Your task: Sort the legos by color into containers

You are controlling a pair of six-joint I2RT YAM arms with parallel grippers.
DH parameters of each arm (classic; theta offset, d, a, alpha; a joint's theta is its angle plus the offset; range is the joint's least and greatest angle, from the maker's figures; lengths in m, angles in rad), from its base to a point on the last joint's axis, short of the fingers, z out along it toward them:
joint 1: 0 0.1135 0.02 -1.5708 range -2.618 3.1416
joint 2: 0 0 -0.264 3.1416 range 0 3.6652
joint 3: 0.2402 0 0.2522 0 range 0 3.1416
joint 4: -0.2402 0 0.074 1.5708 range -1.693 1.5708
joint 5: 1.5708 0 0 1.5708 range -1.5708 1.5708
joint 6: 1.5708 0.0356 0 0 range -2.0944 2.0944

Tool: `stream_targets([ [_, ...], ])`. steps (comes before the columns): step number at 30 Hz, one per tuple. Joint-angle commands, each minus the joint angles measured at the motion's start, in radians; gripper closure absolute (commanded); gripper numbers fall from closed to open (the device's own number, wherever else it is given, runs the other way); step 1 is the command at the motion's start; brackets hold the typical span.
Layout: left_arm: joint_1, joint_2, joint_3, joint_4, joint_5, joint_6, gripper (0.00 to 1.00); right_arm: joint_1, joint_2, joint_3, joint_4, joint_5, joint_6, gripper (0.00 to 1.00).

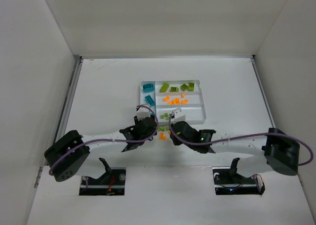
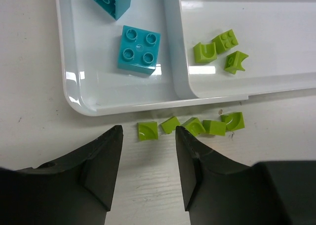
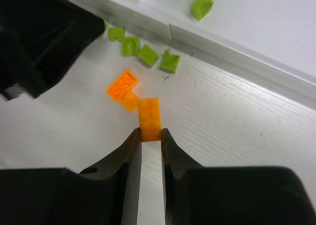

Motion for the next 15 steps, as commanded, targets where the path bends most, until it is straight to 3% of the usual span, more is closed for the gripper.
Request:
stream_targets([
  [1, -0.008, 0.013, -0.006, 0.050, -0.012, -0.003, 0.57, 0.004, -0.135, -0.030, -0.029, 0.030, 0.054, 0.87],
  [8, -0.017, 0.050, 0.010, 0.042, -0.018, 0.000, 0.61, -0.136, -0.249, -0.030, -0.002, 0.003, 0.043, 0.87],
  [15, -0.016, 0.116, 0.020, 0.059, -0.029, -0.003, 0.64, -0.312, -0.137, 0.063, 0.159, -0.078, -0.026, 0.86],
])
